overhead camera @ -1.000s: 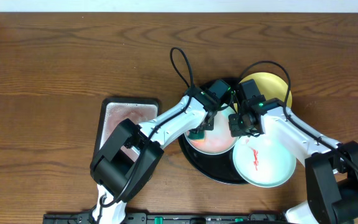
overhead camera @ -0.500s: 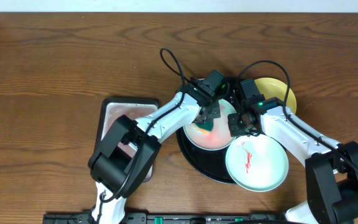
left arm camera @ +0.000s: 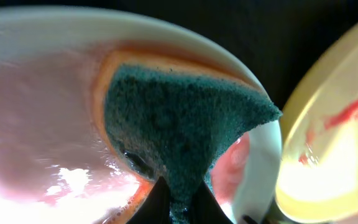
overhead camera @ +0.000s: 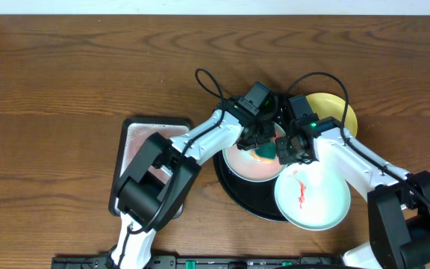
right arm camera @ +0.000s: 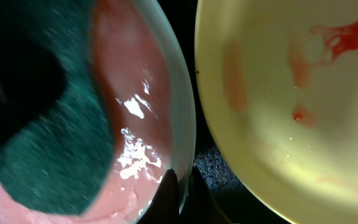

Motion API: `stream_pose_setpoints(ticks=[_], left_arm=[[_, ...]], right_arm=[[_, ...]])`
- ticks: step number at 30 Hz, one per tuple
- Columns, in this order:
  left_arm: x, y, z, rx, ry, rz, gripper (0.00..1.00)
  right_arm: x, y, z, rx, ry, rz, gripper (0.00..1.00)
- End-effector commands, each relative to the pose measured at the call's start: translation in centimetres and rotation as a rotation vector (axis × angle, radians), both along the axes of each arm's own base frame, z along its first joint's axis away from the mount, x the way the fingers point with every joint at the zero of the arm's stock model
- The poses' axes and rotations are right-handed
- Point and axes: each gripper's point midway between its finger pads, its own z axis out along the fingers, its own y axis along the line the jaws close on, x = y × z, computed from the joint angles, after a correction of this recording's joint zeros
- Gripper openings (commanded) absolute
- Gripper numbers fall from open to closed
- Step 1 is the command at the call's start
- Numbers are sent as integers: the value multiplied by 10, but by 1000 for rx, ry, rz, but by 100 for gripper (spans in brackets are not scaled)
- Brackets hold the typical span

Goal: Clean dirty plates on tray and stack at the side
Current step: 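Scrub the mint plate with the sponge while right gripper holds its rim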

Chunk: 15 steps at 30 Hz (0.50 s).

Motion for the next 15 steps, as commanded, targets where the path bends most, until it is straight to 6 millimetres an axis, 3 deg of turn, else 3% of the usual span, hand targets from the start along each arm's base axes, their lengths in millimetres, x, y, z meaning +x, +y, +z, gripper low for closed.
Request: stream_pose_setpoints(ticks=[1,7,15], left_arm=[[-80,-26,-41,-87,284,-181,7],[-81,-22,-39,-100,302,-194,7],[-92,37,-43,42,433,-172,7]], right_arm=[[-5,0,-1,-9,15,46,1],[-5,0,-1,-9,15,46,1],[-6,0,-1,-9,16,46,1]])
